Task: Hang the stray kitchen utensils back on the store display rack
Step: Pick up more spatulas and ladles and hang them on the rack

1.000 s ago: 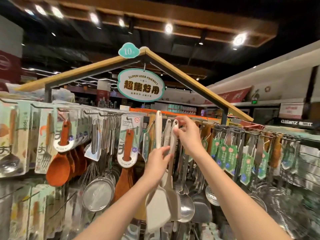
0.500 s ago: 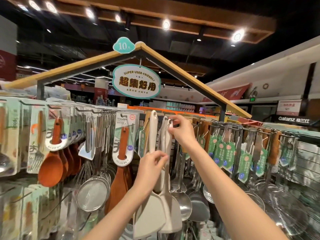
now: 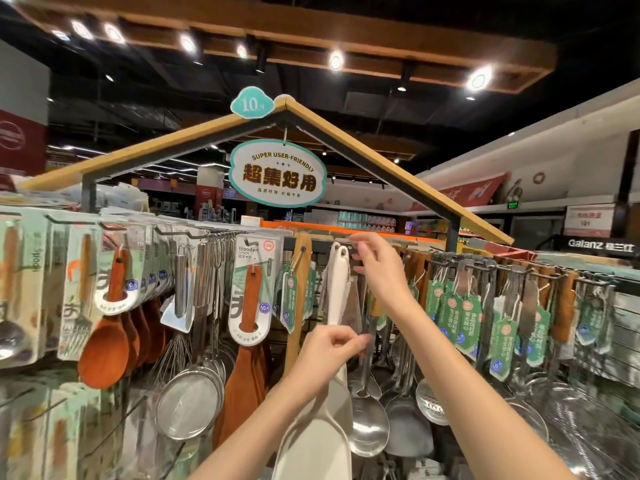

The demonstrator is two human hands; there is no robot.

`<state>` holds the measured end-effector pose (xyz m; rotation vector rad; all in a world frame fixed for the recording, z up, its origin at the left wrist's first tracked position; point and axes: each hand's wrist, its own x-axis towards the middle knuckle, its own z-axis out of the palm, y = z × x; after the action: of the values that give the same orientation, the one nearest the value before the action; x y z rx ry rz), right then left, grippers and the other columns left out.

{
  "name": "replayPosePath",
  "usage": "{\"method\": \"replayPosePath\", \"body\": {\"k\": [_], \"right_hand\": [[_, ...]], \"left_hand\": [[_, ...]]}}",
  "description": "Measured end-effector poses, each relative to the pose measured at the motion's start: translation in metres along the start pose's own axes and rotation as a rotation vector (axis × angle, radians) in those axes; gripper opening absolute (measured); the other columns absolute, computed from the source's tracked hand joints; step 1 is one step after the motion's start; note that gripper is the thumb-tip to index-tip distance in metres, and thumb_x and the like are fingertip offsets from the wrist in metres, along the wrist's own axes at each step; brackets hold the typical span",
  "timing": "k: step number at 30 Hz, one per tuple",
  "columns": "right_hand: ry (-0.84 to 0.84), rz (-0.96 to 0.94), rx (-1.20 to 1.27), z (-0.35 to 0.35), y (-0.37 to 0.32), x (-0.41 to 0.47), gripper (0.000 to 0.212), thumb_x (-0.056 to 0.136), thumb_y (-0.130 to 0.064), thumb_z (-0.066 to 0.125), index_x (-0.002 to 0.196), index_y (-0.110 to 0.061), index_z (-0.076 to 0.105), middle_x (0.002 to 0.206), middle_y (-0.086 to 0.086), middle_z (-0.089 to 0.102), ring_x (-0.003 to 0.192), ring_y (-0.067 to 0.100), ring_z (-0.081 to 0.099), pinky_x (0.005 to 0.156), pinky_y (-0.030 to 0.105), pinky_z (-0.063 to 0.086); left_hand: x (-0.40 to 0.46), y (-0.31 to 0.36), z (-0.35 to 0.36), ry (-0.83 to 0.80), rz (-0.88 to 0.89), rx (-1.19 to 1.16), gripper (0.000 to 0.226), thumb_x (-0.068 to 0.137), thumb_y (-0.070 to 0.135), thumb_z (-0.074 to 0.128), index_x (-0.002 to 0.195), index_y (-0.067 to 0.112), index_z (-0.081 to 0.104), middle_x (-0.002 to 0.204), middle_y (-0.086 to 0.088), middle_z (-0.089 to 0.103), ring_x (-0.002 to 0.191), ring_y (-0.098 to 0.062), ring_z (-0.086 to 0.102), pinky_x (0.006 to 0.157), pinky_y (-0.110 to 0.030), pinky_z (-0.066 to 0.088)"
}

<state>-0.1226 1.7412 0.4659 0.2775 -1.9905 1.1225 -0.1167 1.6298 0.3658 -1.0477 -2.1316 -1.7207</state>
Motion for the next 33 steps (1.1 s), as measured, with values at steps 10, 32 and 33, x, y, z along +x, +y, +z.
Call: {"method": "replayPosePath", "body": {"k": [10, 32, 33], "right_hand": [[-0.108, -0.041, -0.068, -0.005, -0.013, -0.009, 0.024, 0.088, -0.014, 0.062, 0.11, -0.024, 0.062, 0.108, -0.006, 0.062, 0.093, 0.012, 0.062, 0.082, 0.038, 0.057], [0.006, -0.076, -0.085, -0.005, -0.014, -0.008, 0.024, 0.089, -0.012, 0.061, 0.11, -0.024, 0.061, 0.102, -0.011, 0.06, 0.086, 0.0, 0.057, 0.072, 0.013, 0.047], [-0.017, -0.069, -0.125, -0.003, -0.012, -0.005, 0.025, 0.089, -0.012, 0.06, 0.112, -0.022, 0.061, 0.103, -0.009, 0.059, 0.085, -0.001, 0.056, 0.072, 0.013, 0.046]], "left_hand": [[0.002, 0.001, 0.01, 0.02, -0.076, -0.144, 0.027, 0.081, 0.04, 0.068, 0.056, 0.029, 0.068, 0.034, 0.009, 0.038, 0.032, -0.002, 0.026, 0.036, -0.009, 0.023], [0.011, -0.001, 0.007, -0.022, -0.038, -0.151, 0.024, 0.081, 0.042, 0.067, 0.065, 0.024, 0.07, 0.054, 0.0, 0.055, 0.042, -0.009, 0.036, 0.044, -0.016, 0.028], [0.012, -0.003, 0.007, -0.029, -0.048, -0.137, 0.024, 0.081, 0.041, 0.067, 0.063, 0.025, 0.07, 0.051, 0.005, 0.053, 0.041, -0.005, 0.036, 0.043, -0.014, 0.029]]}}
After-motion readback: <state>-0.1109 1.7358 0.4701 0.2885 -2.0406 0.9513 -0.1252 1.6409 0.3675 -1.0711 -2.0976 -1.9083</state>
